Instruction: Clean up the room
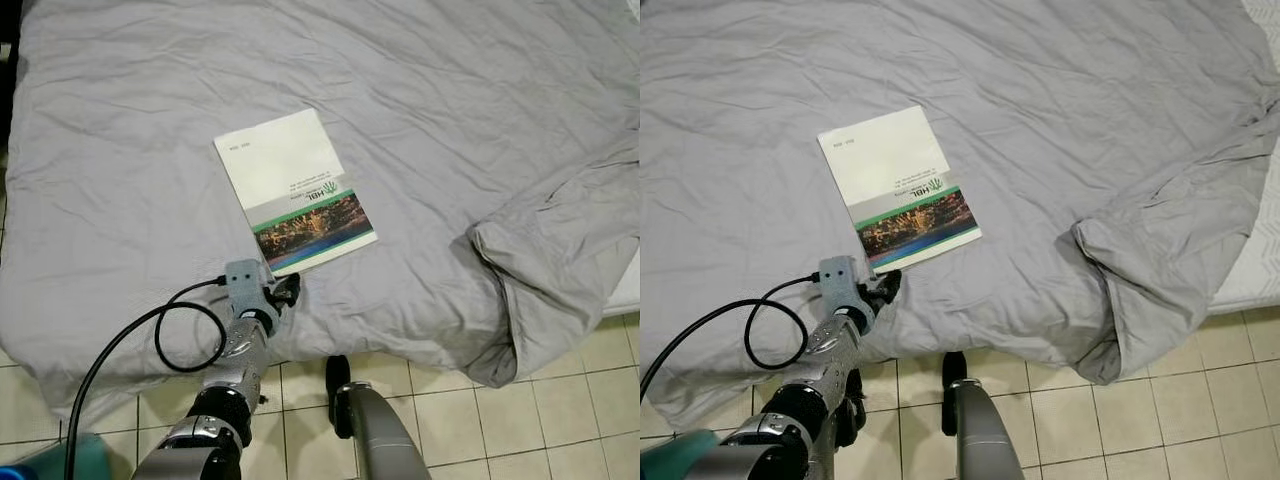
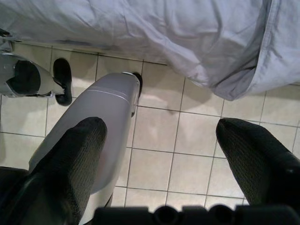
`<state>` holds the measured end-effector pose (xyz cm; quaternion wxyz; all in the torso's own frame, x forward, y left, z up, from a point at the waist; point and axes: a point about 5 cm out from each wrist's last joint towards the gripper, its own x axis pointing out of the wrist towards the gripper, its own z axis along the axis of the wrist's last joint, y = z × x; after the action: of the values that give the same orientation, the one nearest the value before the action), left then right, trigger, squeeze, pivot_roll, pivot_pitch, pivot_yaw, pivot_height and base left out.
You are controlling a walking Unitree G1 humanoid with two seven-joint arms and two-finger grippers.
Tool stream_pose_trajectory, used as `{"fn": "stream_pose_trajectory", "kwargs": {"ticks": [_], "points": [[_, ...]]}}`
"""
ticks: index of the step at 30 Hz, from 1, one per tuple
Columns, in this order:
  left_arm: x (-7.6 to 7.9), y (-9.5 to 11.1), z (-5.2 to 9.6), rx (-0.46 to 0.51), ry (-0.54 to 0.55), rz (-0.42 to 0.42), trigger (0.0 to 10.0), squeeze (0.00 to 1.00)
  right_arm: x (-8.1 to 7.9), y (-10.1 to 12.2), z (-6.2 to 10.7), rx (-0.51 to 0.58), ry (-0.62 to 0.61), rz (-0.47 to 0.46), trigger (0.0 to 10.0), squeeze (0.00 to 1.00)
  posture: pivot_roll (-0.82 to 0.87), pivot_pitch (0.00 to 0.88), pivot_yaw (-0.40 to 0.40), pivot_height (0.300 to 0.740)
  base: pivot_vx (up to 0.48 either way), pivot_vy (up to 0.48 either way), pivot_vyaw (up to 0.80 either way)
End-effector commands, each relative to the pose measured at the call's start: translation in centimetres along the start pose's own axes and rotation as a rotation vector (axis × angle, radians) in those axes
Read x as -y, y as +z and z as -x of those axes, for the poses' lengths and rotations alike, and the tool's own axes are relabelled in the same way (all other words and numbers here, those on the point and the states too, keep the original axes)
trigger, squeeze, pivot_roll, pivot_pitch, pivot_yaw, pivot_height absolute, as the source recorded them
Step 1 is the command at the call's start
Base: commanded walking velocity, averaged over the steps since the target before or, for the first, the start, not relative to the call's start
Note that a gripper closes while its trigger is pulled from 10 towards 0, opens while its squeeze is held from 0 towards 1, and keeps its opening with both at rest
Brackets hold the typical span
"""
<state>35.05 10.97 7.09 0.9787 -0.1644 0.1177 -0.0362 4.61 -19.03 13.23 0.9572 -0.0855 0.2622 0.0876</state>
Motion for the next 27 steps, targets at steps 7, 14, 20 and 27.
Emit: {"fn": "stream_pose_trajectory", "kwargs": {"ticks": [7, 14, 20, 27], "points": [[0.2, -2.2, 0.7, -0.055, -0.017, 0.163, 10.0, 0.0, 0.0, -1.4, 0.7, -0.084, 0.007, -0.005, 10.0, 0.0, -0.41, 0.658, -0.162, 0.74, 0.0, 0.0, 0.0], [0.6, -1.9, 0.7, -0.038, -0.045, 0.144, 10.0, 0.0, 0.0, -1.6, 0.7, -0.088, 0.01, -0.004, 10.0, 0.0, -0.4, 0.655, -0.154, 0.74, 0.0, 0.0, 0.0], [-0.4, -1.8, 0.5, -0.054, 0.004, 0.082, 10.0, 0.0, -0.2, -1.7, 0.8, -0.092, 0.016, -0.004, 10.0, 0.0, -0.4, 0.656, -0.157, 0.74, 0.0, 0.0, 0.0], [-1.1, 0.2, -0.2, 0.003, 0.053, 0.107, 10.0, 0.0, -0.2, -1.7, 1.4, -0.104, 0.018, 0.003, 10.0, 0.0, -0.44, 0.659, -0.174, 0.74, 0.0, 0.0, 0.0]]}}
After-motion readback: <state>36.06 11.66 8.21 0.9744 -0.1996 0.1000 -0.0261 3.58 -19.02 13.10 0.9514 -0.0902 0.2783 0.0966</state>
